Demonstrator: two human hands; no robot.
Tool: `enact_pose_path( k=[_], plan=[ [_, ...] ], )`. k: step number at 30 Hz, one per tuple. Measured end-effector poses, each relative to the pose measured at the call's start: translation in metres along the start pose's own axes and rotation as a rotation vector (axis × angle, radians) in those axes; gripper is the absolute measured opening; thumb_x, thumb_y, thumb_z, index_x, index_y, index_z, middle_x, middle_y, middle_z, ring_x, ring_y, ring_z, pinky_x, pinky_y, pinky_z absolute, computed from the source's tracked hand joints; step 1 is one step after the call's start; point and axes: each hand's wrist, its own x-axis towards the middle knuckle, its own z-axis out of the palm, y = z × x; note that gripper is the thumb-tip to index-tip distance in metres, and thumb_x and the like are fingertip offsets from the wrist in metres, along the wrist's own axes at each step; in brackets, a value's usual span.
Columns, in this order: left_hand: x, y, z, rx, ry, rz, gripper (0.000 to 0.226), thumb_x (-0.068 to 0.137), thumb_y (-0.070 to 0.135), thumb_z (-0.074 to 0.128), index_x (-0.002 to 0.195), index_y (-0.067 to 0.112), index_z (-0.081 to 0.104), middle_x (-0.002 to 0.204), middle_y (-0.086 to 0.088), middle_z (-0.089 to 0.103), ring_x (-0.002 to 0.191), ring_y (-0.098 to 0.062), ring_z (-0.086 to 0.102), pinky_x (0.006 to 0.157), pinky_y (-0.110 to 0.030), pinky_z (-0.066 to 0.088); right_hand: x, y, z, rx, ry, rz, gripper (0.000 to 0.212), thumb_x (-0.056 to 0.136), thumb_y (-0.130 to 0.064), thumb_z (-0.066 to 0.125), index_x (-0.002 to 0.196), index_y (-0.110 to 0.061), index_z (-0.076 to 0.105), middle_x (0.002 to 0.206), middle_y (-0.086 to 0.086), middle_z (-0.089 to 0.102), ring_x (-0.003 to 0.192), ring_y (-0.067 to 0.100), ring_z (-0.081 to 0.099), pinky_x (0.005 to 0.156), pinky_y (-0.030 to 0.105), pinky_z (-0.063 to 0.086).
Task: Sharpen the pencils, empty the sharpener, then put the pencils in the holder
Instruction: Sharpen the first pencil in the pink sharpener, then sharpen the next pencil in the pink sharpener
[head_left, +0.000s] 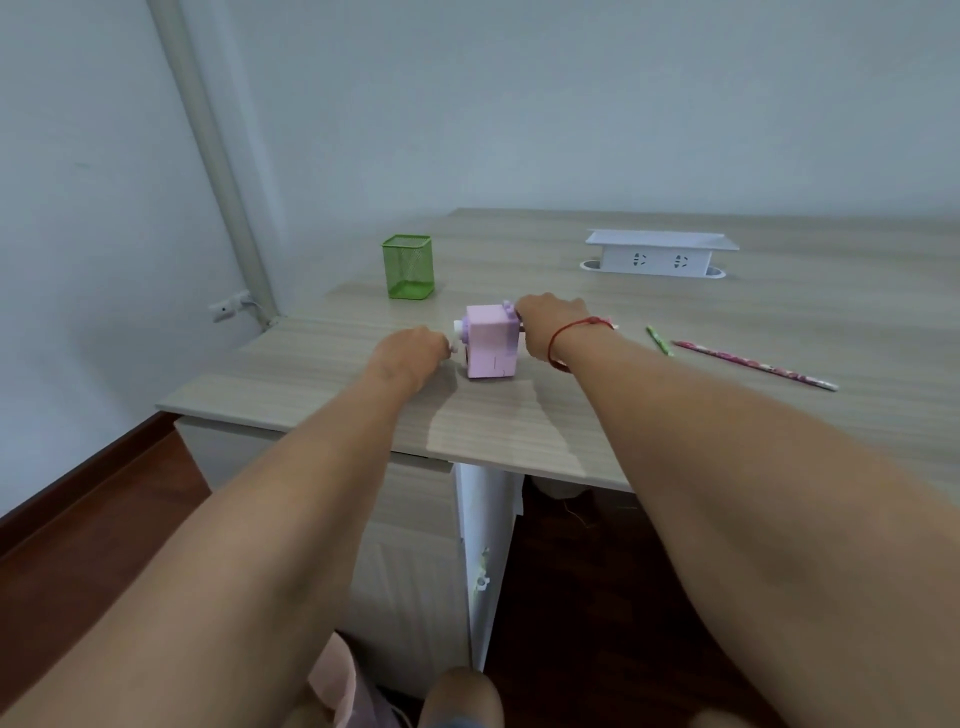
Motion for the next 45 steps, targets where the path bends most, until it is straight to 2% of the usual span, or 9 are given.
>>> enact_pose_path(
  k=[4, 8, 12, 14, 18, 22, 28, 39, 45],
  plan=[
    [-0.010, -0.001, -0.008, -0.103, 0.011, -0.070, 0.027, 0.094, 0.010, 0.047, 0.119, 0.004, 0.057, 0.123, -0.018, 0.060, 0.110, -0.035, 0.059, 0.089, -0.040, 0.048, -0.002, -0.001, 0.006, -0.016, 0.062, -0.027, 0.032, 0.095, 0.000, 0.042, 0.118, -0.013, 0.058, 0.122, 0.010, 0.062, 0.113, 0.030, 0.059, 0.092, 0.036, 0.042],
    [-0.008, 0.006, -0.026, -0.475, 0.276, -0.141, 0.043, 0.091, 0.003, 0.040, 0.134, 0.005, 0.047, 0.123, -0.026, 0.058, 0.101, -0.038, 0.059, 0.087, -0.039, 0.046, -0.004, 0.004, 0.011, 0.050, 0.069, -0.049, 0.031, 0.100, -0.007, 0.039, 0.123, -0.013, 0.059, 0.124, 0.011, 0.061, 0.111, 0.031, 0.060, 0.088, 0.035, 0.045],
    [0.009, 0.034, -0.031, -0.653, 0.289, -0.046, 0.031, 0.096, 0.011, 0.035, 0.105, -0.003, 0.061, 0.116, -0.025, 0.062, 0.108, -0.036, 0.057, 0.088, -0.036, 0.044, -0.002, 0.005, 0.016, 0.081, 0.057, -0.073, 0.031, 0.100, -0.010, 0.040, 0.123, -0.011, 0.060, 0.126, 0.014, 0.059, 0.113, 0.034, 0.058, 0.087, 0.035, 0.046],
    [0.016, 0.044, -0.024, -0.615, 0.253, -0.016, 0.031, 0.098, 0.016, 0.033, 0.082, 0.001, 0.055, 0.102, -0.027, 0.061, 0.100, -0.038, 0.056, 0.079, -0.037, 0.040, -0.002, 0.007, 0.019, 0.034, 0.058, -0.099, 0.030, 0.098, -0.005, 0.040, 0.119, -0.008, 0.061, 0.124, 0.016, 0.060, 0.112, 0.033, 0.059, 0.085, 0.034, 0.046],
    [0.021, 0.040, -0.006, -0.525, 0.289, -0.030, 0.046, 0.091, 0.030, 0.023, 0.089, -0.001, 0.057, 0.098, -0.022, 0.060, 0.096, -0.036, 0.055, 0.081, -0.040, 0.041, -0.003, 0.011, 0.016, -0.024, 0.060, -0.151, 0.032, 0.098, -0.001, 0.037, 0.120, -0.004, 0.060, 0.123, 0.017, 0.060, 0.111, 0.033, 0.061, 0.077, 0.034, 0.041],
    [0.023, 0.040, -0.004, -0.577, 0.332, -0.028, 0.050, 0.087, 0.030, 0.023, 0.091, -0.001, 0.061, 0.100, -0.022, 0.061, 0.096, -0.035, 0.055, 0.083, -0.043, 0.044, -0.013, 0.021, 0.011, -0.099, 0.100, -0.191, 0.033, 0.098, 0.000, 0.036, 0.121, -0.004, 0.058, 0.124, 0.017, 0.058, 0.111, 0.034, 0.060, 0.084, 0.037, 0.046],
    [0.025, 0.045, -0.004, -0.596, 0.337, -0.009, 0.030, 0.097, 0.014, 0.035, 0.083, -0.001, 0.058, 0.096, -0.026, 0.060, 0.092, -0.036, 0.055, 0.078, -0.040, 0.041, -0.029, 0.026, 0.009, -0.139, 0.091, -0.154, 0.033, 0.098, 0.000, 0.037, 0.124, -0.003, 0.057, 0.127, 0.017, 0.057, 0.114, 0.034, 0.059, 0.079, 0.037, 0.042],
    [0.003, 0.055, -0.014, -0.588, 0.322, 0.077, 0.046, 0.091, 0.023, 0.026, 0.085, -0.010, 0.058, 0.097, -0.030, 0.061, 0.093, -0.039, 0.055, 0.080, -0.041, 0.039, -0.048, 0.040, 0.007, -0.034, 0.066, -0.044, 0.031, 0.099, -0.006, 0.041, 0.123, -0.005, 0.061, 0.123, 0.019, 0.060, 0.111, 0.037, 0.060, 0.088, 0.038, 0.048],
    [0.013, 0.058, -0.007, -0.632, 0.379, 0.033, 0.034, 0.097, 0.010, 0.035, 0.081, -0.009, 0.058, 0.095, -0.029, 0.062, 0.092, -0.039, 0.056, 0.081, -0.042, 0.041, -0.067, 0.078, 0.013, 0.049, 0.017, 0.108, 0.022, 0.096, -0.012, 0.053, 0.113, -0.005, 0.065, 0.111, 0.016, 0.065, 0.089, 0.032, 0.061, 0.076, 0.034, 0.047]
  ],
)
